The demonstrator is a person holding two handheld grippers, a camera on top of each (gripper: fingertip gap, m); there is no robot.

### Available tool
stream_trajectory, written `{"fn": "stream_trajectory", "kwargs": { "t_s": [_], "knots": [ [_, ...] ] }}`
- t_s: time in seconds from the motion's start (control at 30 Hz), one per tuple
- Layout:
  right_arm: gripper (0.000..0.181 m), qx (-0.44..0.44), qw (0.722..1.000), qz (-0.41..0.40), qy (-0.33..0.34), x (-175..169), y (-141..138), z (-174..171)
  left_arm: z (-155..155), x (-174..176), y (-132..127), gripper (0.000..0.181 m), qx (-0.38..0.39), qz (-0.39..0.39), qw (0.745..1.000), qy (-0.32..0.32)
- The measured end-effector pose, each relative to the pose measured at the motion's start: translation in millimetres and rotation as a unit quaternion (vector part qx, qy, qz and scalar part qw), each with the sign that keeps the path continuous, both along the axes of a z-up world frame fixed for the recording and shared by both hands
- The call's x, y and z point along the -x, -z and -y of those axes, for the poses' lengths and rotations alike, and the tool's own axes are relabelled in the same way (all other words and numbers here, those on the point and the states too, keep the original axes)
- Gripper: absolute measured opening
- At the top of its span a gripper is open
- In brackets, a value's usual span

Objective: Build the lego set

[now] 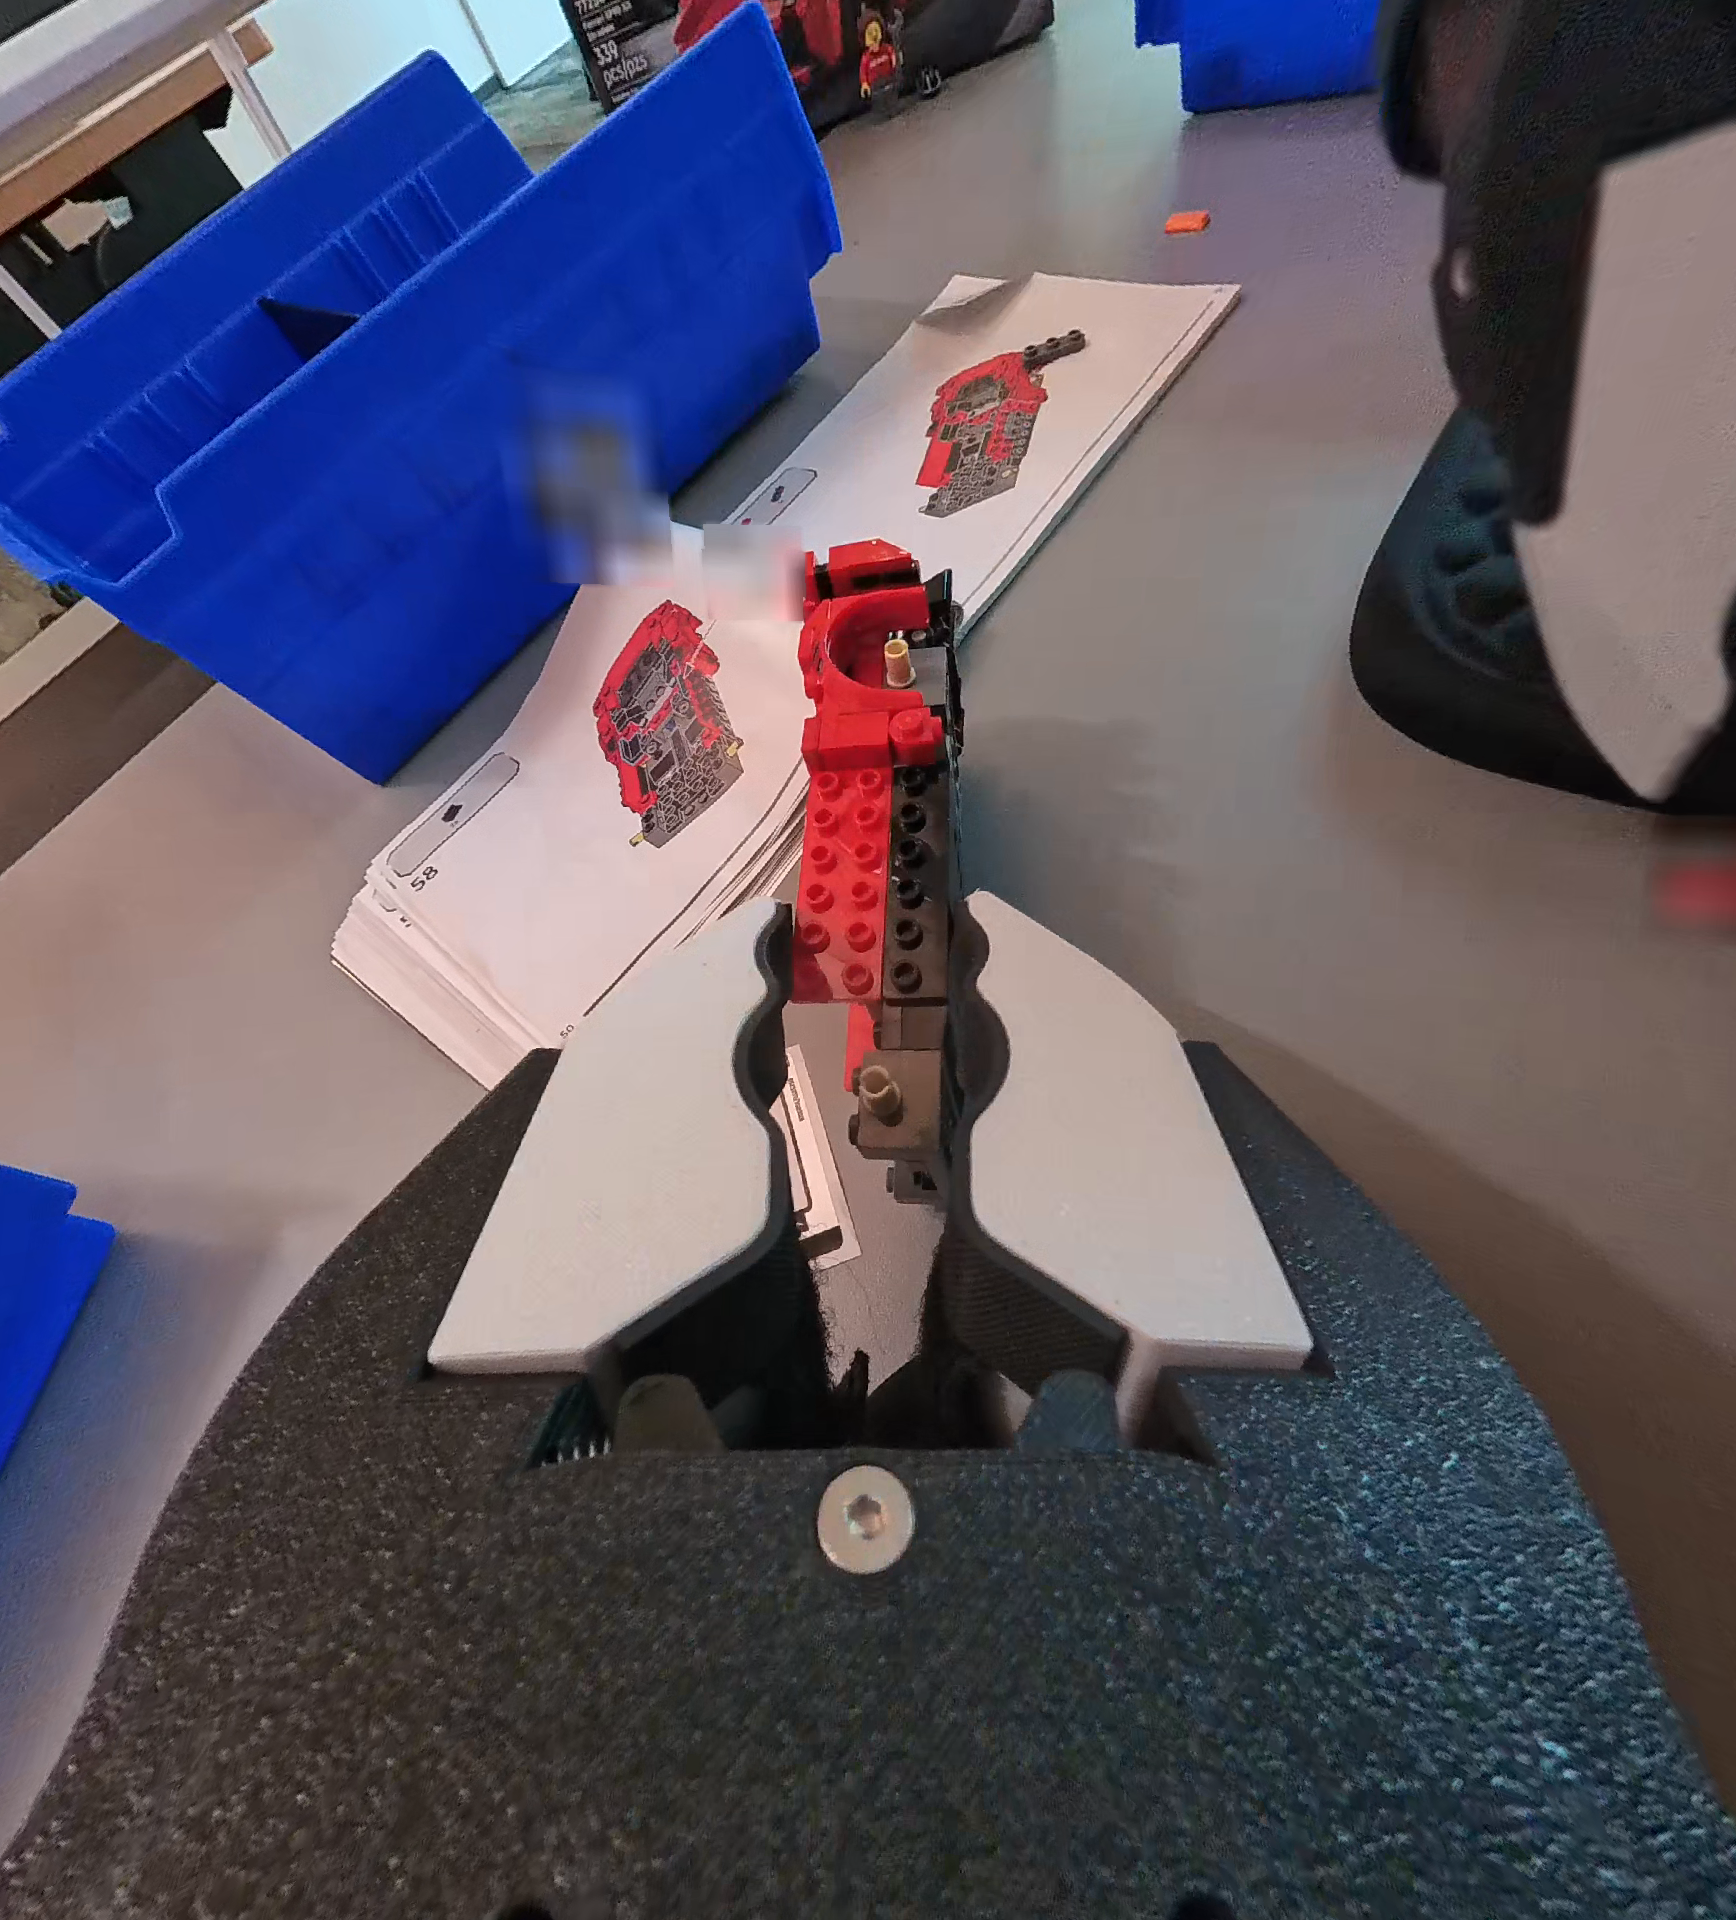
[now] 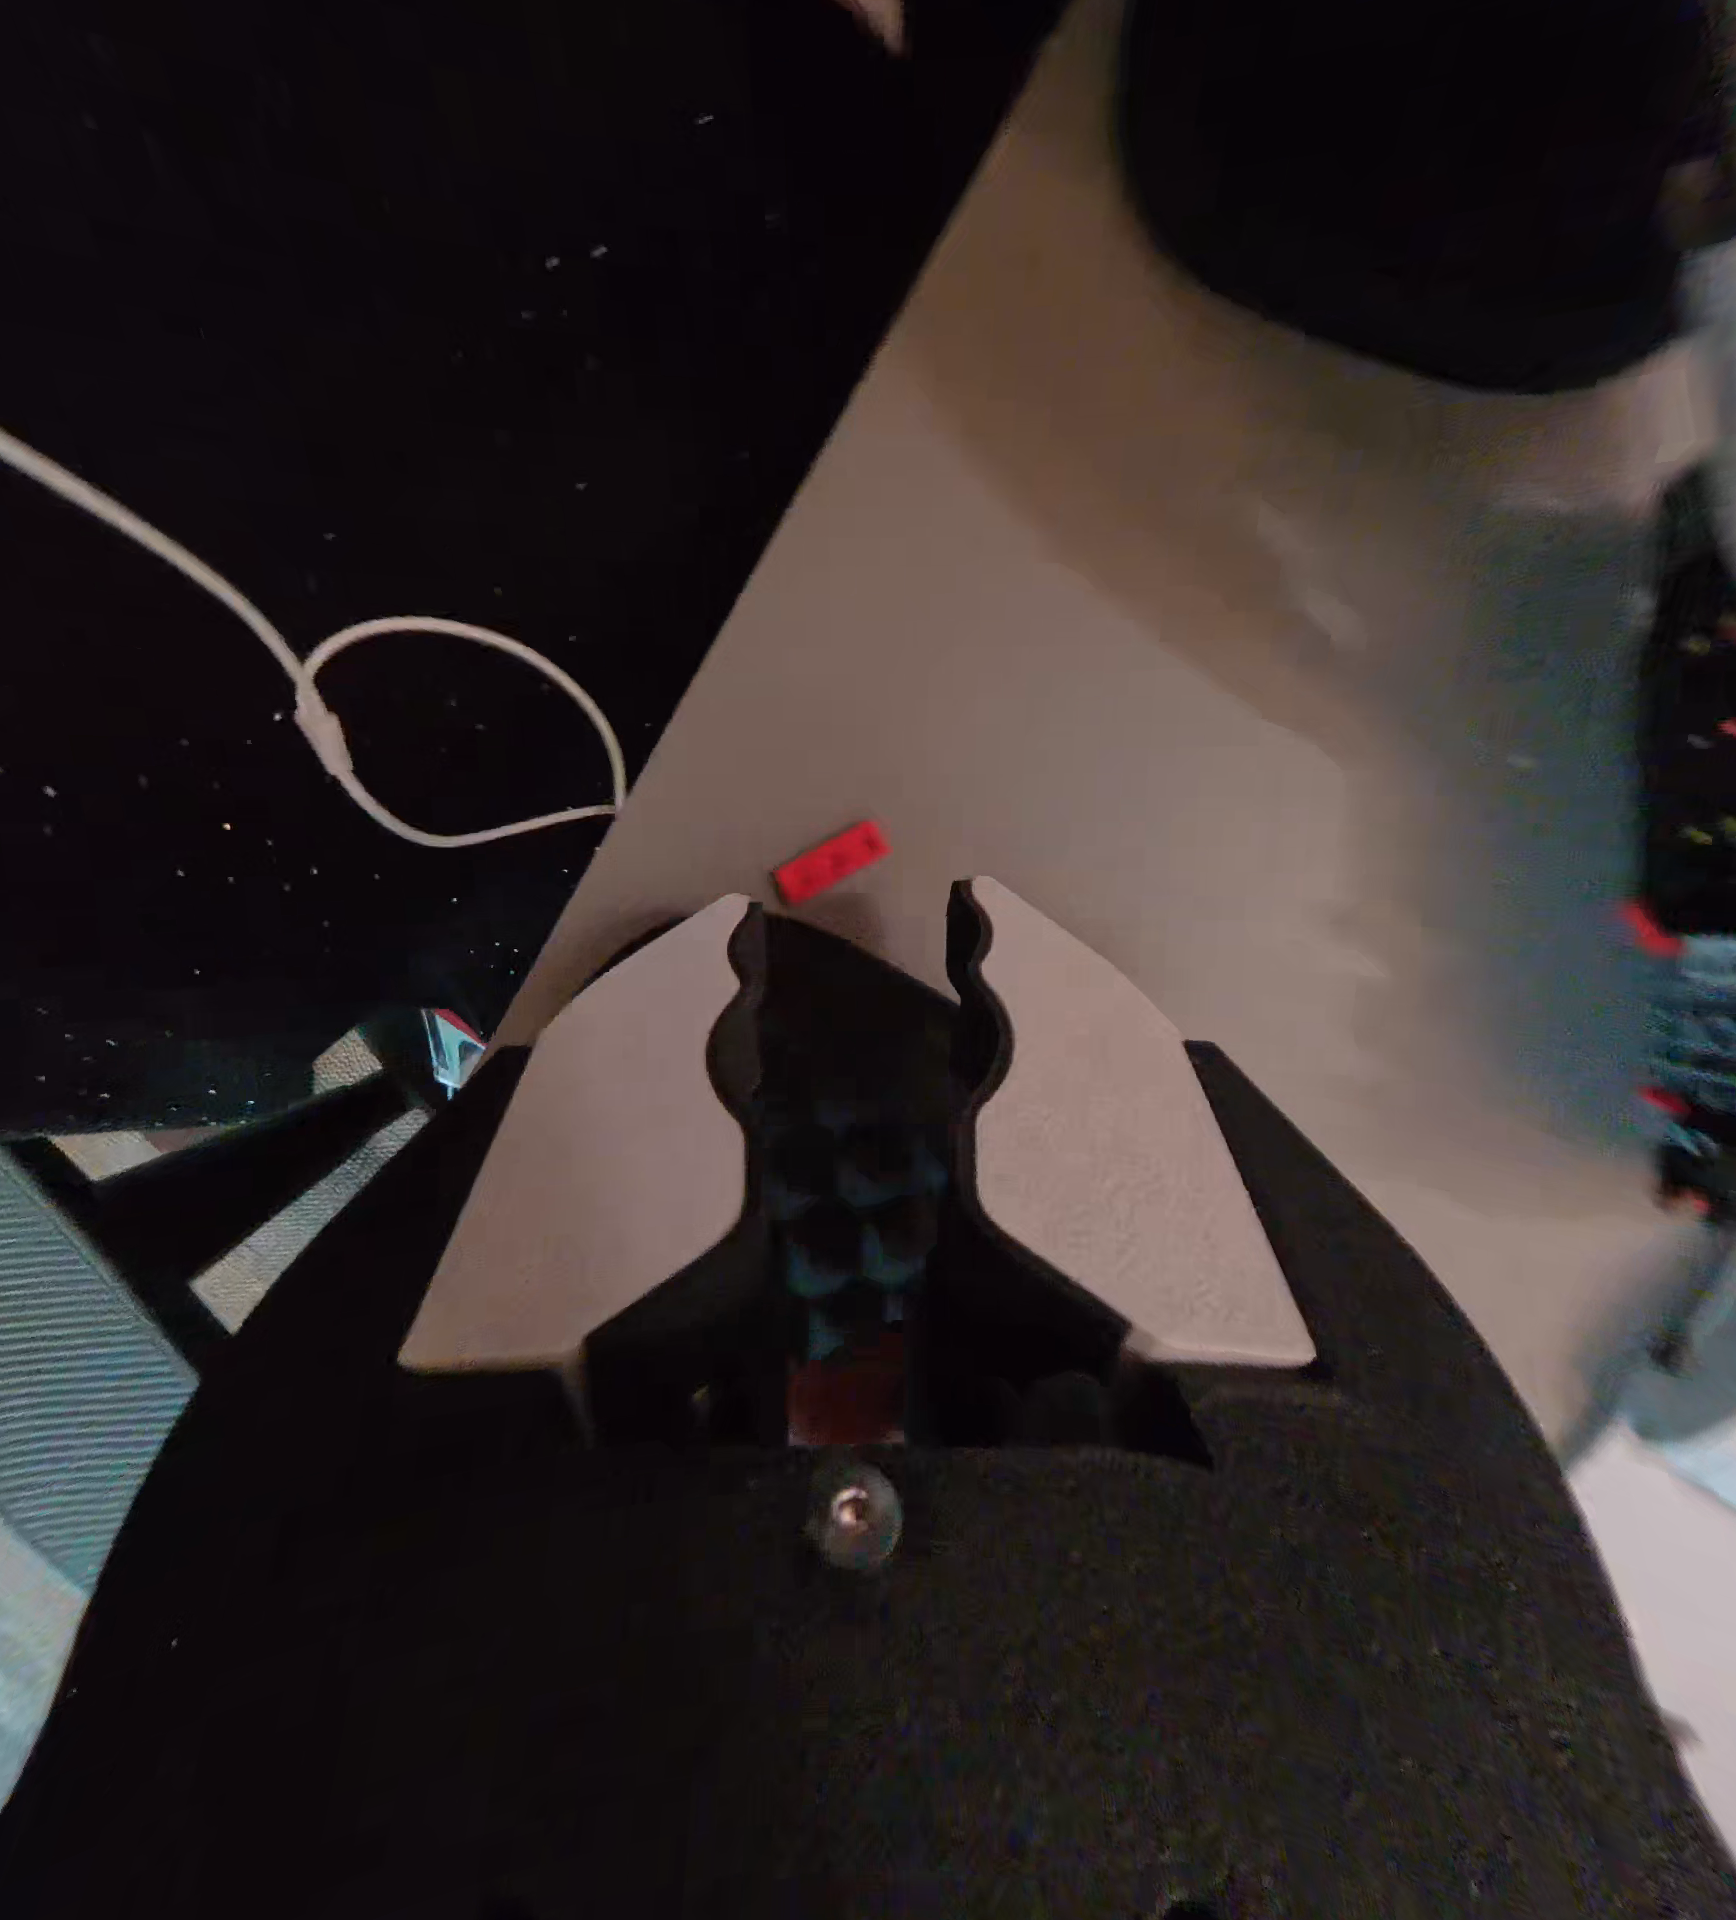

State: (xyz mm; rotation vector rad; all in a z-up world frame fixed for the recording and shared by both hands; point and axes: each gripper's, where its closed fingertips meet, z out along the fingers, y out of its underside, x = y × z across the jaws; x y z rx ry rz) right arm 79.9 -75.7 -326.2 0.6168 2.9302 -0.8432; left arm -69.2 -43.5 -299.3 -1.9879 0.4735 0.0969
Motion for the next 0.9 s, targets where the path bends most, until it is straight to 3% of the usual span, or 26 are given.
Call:
{"fn": "stream_trajectory", "kwargs": {
  "t_s": [0.27, 0.47, 0.6, 0.7, 0.77, 0.83, 0.9],
  "knots": [
    [0.032, -0.025, 0.997, -0.026, -0.062, -2.3, 27.1, 9.7, 0.2, -0.4, -0.2, 0.028, -0.003, -0.005, 1.000, 0.000],
    [0.025, -0.004, 0.998, -0.043, -0.036, -0.5, 28.9, 13.5, -0.1, 0.0, -0.5, 0.028, 0.000, 0.006, 1.000, 0.002],
    [0.025, 0.087, 0.990, -0.070, 0.084, 3.4, -1.8, 2.7, 0.2, 0.2, -2.4, 0.028, -0.007, 0.011, 1.000, 0.003],
    [0.025, 0.154, 0.955, -0.122, 0.223, -1.7, -22.3, -30.1, 0.3, 0.6, -4.1, 0.029, -0.012, 0.013, 1.000, 0.002],
    [0.025, 0.161, 0.930, -0.144, 0.297, -12.2, -14.3, -49.1, 0.4, 0.2, -4.1, 0.029, -0.012, 0.014, 1.000, 0.004],
    [0.025, 0.104, 0.924, -0.145, 0.338, -25.8, 8.1, -63.8, 0.4, -0.5, -3.3, 0.030, -0.009, 0.014, 1.000, 0.007],
    [0.022, 0.072, 0.910, -0.176, 0.369, -31.9, 6.5, -75.9, 0.3, -0.7, -2.9, 0.031, -0.008, 0.012, 1.000, 0.008]
  ]
}}
